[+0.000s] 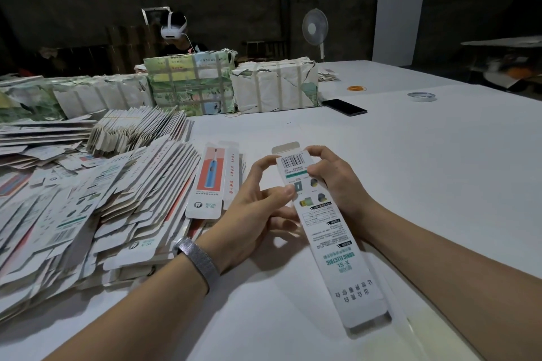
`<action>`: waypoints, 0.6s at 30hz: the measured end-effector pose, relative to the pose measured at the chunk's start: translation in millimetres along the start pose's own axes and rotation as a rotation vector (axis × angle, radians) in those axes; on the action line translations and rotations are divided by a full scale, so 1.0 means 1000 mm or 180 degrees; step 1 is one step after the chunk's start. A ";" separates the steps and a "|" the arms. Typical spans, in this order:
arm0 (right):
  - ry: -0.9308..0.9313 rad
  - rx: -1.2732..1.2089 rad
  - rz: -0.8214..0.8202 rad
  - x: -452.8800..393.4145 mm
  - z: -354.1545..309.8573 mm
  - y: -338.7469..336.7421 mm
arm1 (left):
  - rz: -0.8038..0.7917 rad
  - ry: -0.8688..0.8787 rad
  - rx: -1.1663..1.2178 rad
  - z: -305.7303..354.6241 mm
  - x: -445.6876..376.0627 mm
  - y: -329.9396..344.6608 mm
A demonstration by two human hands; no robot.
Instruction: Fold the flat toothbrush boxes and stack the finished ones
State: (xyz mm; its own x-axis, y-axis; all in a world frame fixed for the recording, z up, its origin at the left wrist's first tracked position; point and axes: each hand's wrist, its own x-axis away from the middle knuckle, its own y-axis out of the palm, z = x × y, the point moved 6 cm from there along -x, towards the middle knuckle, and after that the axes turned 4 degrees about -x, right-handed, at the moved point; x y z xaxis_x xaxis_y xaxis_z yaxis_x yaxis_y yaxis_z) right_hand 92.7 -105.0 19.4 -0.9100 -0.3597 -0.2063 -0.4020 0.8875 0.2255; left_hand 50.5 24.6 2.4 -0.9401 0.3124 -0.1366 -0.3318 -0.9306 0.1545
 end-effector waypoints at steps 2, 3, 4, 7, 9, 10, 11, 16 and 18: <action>-0.0051 -0.0042 0.0071 0.000 -0.001 -0.001 | -0.0061 -0.0011 -0.0001 0.001 0.001 0.002; -0.0079 -0.0014 0.0106 0.000 -0.001 -0.002 | -0.0080 -0.0005 -0.0006 0.001 0.001 0.002; -0.0103 0.0035 0.0140 0.000 -0.001 -0.004 | -0.0081 0.0000 -0.0023 0.002 0.001 0.003; -0.0131 0.0142 0.0203 0.000 -0.001 -0.006 | -0.0020 -0.0015 -0.0118 0.002 0.001 0.002; -0.0158 0.0091 0.0218 0.000 -0.001 -0.007 | 0.0012 -0.0030 -0.0166 0.001 0.000 0.001; -0.0189 0.0038 0.0230 -0.001 -0.001 -0.007 | 0.0011 -0.0026 -0.0173 0.001 0.000 0.001; -0.0230 0.0006 0.0244 -0.001 -0.001 -0.007 | 0.0003 -0.0022 -0.0184 0.001 0.000 0.001; -0.0368 0.0105 0.0279 -0.001 -0.004 -0.007 | 0.0098 -0.0022 -0.0240 0.001 -0.001 -0.001; -0.0374 0.0064 0.0281 -0.001 -0.004 -0.007 | 0.0169 -0.0032 -0.0242 0.000 -0.001 -0.003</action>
State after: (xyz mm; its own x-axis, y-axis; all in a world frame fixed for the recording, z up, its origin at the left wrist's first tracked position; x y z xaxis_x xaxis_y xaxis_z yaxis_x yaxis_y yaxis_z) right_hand 95.9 -111.8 21.6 -0.9230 -0.2447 -0.2969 -0.3176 0.9202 0.2287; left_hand 52.5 26.7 1.9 -0.9570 0.2639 -0.1202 -0.2749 -0.9576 0.0864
